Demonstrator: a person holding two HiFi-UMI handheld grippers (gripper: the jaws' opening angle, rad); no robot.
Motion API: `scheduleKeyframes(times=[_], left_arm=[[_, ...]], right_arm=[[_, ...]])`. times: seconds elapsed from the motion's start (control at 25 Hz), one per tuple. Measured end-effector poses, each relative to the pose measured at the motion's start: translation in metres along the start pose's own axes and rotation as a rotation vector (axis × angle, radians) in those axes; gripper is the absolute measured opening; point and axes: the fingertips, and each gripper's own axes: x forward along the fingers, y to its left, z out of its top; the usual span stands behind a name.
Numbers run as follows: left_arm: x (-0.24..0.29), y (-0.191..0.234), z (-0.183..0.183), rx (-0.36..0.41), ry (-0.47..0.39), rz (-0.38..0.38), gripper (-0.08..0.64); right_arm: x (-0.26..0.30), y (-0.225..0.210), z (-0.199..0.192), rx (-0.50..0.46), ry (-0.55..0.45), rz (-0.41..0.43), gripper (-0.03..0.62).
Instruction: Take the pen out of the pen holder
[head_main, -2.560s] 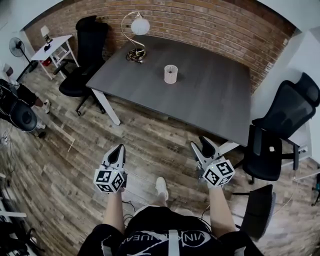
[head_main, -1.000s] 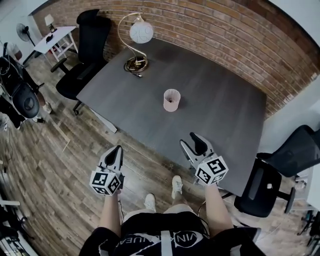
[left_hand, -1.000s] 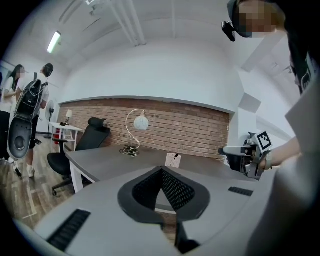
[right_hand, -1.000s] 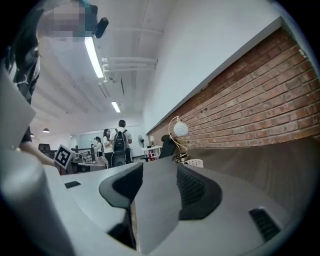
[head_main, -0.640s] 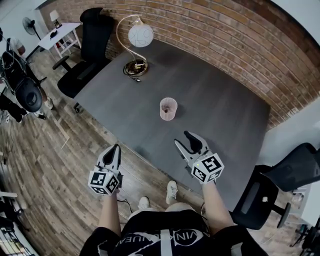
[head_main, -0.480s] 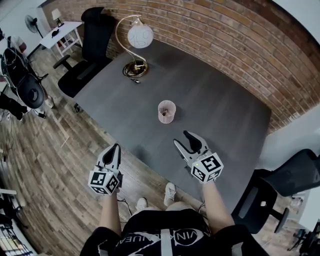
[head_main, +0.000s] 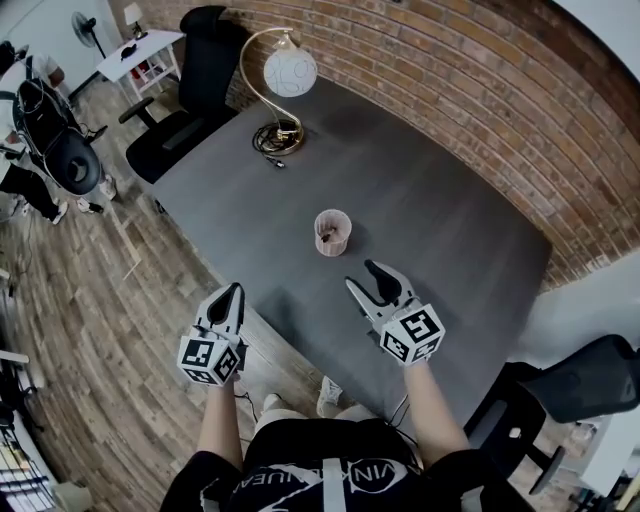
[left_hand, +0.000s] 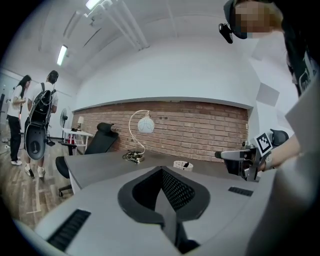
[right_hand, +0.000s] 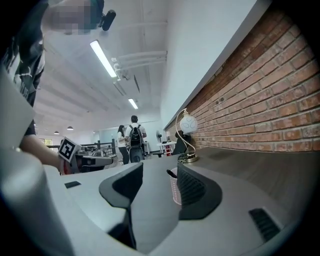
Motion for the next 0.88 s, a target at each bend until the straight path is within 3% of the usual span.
scheduleKeyframes(times=[0.4, 0.88], left_arm=[[0.010, 0.001, -0.008, -0.002, 0.030, 0.045, 0.015], [0.063, 0.019, -0.014, -0.009, 0.054, -0.021, 0.015]], right_arm=[[0.025, -0.012, -0.001, -0.004, -0.006, 0.053, 0.199], [0.074, -0.021, -0.017, -0.110, 0.067, 0.025, 0.199]])
